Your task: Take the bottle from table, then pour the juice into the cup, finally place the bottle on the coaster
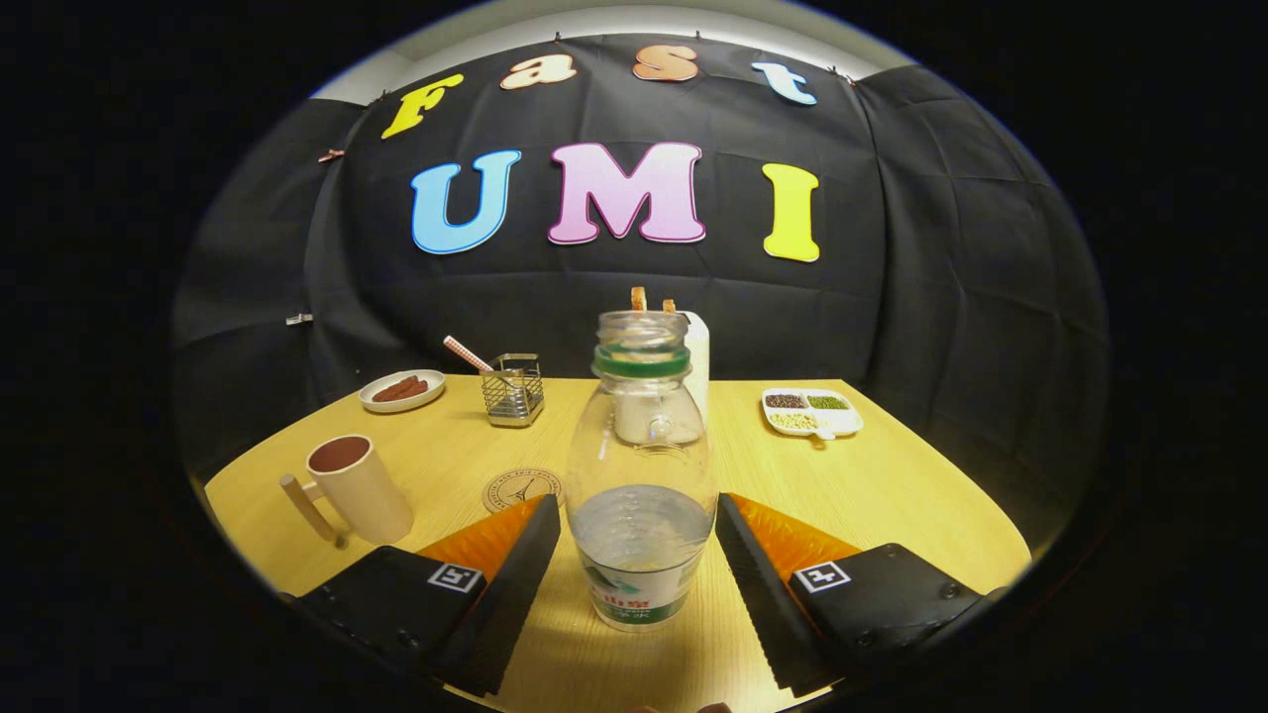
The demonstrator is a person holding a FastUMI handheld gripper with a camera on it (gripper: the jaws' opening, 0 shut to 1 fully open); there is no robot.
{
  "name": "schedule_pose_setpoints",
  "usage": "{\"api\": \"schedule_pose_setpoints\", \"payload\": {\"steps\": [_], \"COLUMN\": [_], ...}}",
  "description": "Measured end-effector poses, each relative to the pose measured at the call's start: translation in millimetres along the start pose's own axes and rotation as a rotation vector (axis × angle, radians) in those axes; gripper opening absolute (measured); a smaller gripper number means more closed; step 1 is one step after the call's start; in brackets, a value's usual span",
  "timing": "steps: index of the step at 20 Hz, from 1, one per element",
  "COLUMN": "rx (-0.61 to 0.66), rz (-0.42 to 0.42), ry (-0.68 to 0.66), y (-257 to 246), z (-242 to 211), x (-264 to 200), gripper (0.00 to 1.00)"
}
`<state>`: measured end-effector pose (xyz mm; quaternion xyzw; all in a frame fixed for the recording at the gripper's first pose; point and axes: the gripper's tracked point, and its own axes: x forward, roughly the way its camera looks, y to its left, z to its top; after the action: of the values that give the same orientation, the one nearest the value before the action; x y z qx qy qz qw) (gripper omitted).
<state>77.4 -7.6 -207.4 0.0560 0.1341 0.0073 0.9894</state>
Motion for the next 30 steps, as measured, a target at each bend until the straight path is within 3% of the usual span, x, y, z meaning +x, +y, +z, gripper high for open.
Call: {"api": "schedule_pose_setpoints", "payload": {"steps": [5, 8, 21, 30], "rx": [0.002, 0.016, -0.040, -0.182], "rz": [0.025, 0.046, 0.050, 0.095], "ry": [-0.020, -0.018, 0.009, 0.020], "y": [1, 6, -1, 17], "z": [4, 2, 7, 65], "x": [7, 11, 15, 12], "gripper": [0.98, 0.82, 0.74, 0.72]}}
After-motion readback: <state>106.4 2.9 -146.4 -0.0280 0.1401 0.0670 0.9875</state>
